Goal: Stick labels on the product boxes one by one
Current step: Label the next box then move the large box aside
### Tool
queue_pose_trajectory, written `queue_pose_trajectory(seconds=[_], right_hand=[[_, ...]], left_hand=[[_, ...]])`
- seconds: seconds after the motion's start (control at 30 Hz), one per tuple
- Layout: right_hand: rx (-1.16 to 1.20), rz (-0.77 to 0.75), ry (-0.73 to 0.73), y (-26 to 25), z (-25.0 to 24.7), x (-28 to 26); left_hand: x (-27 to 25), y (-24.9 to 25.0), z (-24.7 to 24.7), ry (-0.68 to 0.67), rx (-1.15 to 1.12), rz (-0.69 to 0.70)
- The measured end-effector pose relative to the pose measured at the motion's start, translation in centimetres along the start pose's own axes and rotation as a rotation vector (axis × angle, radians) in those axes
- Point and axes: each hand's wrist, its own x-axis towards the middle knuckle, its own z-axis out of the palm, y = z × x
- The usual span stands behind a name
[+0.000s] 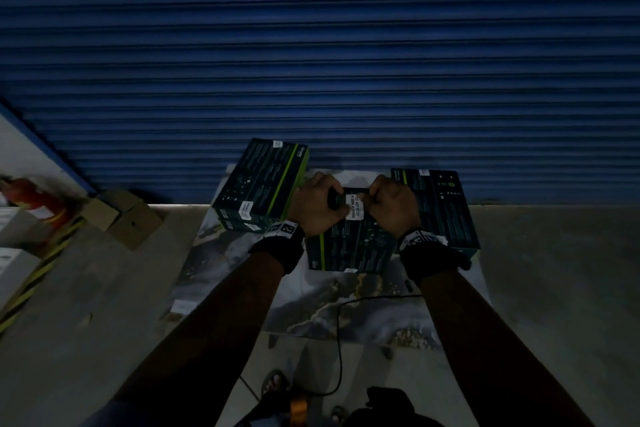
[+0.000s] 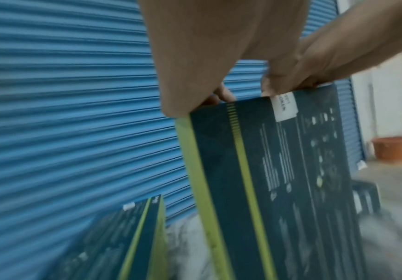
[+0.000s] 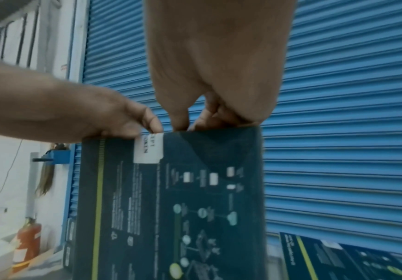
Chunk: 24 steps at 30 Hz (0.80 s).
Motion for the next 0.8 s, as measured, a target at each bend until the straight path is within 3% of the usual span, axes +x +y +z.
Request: queue_pose_trajectory(seconds=[0.1, 0.23, 0.6, 0.8], right_hand=[[0.059, -0.053, -0.044, 0.2, -0.7, -0.6], [0.096, -0.129, -0.065, 0.4, -1.2, -1.8], [0.0, -0.225, -0.022, 0.9, 0.0, -4.1], [-0.103, -0.237, -0.109, 0.6, -0.4, -4.5]], left_hand=[[-0.9, 0.1, -0.1, -0.098, 0.123, 0.069], [-2.2, 1.6, 0.9, -0.045, 0.366, 0.067], [-2.9, 1.8, 0.4, -0.05, 0.372, 0.087], [-2.6, 2.2, 0.0, -0.121, 0.424, 0.077]])
